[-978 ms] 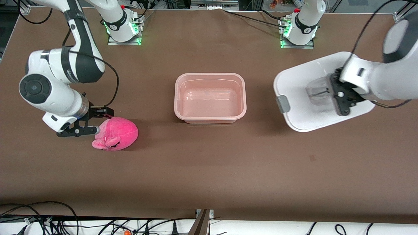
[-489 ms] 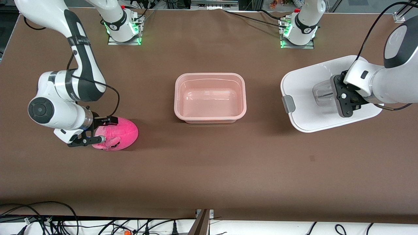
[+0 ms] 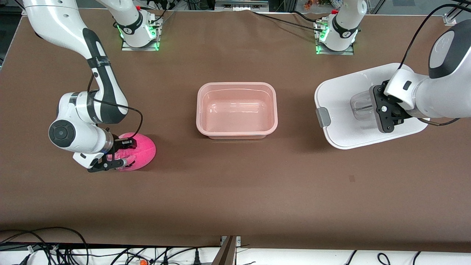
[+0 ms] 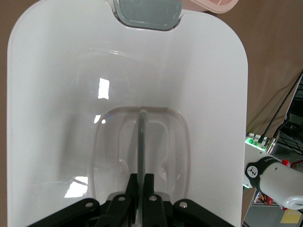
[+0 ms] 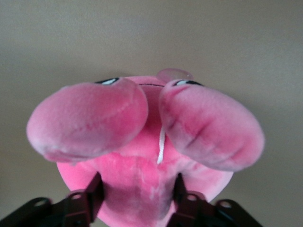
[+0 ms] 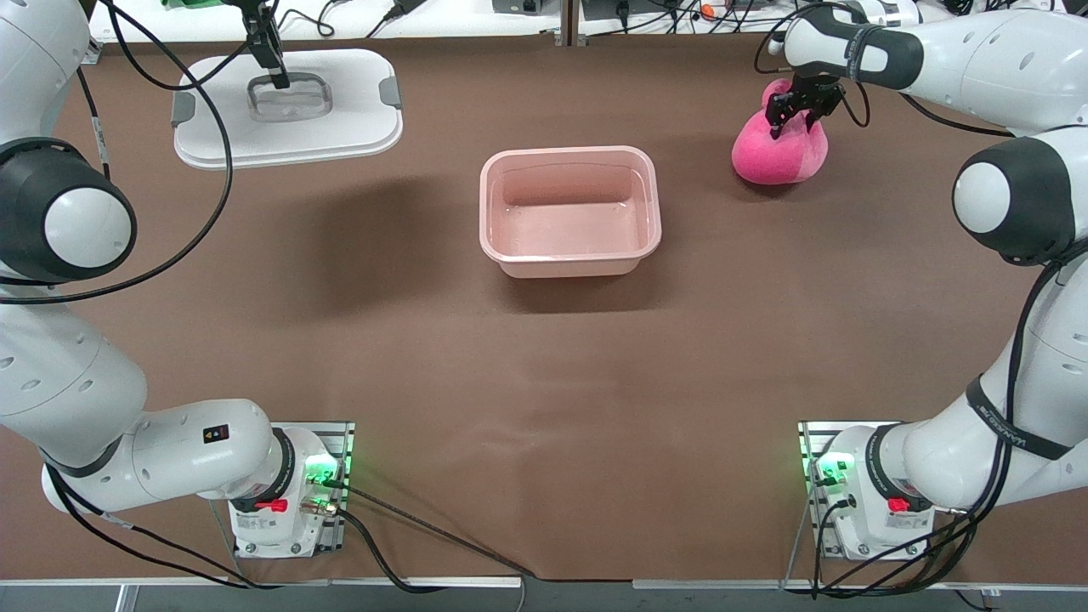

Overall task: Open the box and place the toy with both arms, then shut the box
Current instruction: 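Lower the right gripper onto the pink plush toy and grasp it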

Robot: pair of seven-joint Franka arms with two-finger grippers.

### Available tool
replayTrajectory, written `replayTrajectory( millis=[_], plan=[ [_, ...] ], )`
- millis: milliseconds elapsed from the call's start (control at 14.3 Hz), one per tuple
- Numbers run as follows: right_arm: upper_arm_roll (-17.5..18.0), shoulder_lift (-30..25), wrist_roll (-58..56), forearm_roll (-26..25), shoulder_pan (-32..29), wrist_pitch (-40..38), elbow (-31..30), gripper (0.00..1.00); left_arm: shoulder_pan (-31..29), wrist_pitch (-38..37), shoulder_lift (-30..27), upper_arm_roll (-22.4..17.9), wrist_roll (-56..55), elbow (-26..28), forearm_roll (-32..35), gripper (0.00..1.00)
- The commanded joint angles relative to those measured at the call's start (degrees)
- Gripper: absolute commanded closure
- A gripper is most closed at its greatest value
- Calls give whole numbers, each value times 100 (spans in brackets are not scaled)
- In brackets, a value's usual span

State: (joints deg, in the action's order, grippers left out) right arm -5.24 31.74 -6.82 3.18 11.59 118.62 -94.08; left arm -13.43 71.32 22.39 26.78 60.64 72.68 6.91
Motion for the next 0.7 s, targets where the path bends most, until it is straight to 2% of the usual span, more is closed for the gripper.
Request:
replayTrajectory(
  millis=[0, 279, 489, 629],
  plan=[
    [32, -27, -136, 112, -96, 39, 4, 100, -19, -83, 29, 29, 141, -105, 118, 100],
    [50, -115, -153, 112, -79, 100, 39, 100, 16, -83, 38, 29, 133, -105, 117, 100],
    [94, -159, -399, 77, -43, 22, 301, 100, 16, -83, 55, 29, 132, -105, 117, 100],
    [103, -334, -452, 51, 96, -398, 469, 100, 16, -83, 55, 29, 133, -105, 117, 100]
  ],
)
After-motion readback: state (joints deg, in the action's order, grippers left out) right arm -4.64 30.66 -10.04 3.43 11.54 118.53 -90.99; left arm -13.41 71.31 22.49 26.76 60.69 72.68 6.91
